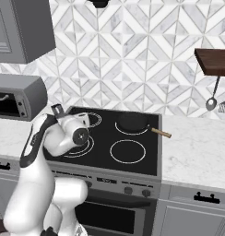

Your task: Pick the kettle from the counter and place it on a stove burner. Then turn the burner on.

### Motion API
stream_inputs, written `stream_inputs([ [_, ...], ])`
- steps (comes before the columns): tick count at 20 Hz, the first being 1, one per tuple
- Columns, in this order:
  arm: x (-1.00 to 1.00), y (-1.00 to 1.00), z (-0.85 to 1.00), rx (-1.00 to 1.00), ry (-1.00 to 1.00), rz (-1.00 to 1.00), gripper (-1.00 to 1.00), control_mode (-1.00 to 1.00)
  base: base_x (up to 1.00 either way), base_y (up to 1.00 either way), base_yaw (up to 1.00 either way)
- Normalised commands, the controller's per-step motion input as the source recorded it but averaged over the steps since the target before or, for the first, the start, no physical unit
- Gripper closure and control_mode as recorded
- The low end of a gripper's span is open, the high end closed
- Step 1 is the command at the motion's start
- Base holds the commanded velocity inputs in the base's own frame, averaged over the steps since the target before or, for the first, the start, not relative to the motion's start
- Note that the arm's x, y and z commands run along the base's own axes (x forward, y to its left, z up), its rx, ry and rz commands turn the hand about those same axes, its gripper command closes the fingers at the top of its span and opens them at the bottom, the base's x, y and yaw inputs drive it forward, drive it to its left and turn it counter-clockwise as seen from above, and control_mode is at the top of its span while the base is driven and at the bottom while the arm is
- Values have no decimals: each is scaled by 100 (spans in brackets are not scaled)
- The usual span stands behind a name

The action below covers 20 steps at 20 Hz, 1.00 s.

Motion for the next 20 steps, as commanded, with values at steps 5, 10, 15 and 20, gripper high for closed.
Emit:
stream_inputs([
  [5,32,1,-44,-2,-1,-1,100,-100,0,0,0],
  [10,34,16,-40,-1,0,-3,100,-100,0,0,0],
  [15,38,19,-37,0,0,-3,100,-100,0,0,0],
  [20,40,17,-31,0,0,-3,100,-100,0,0,0],
])
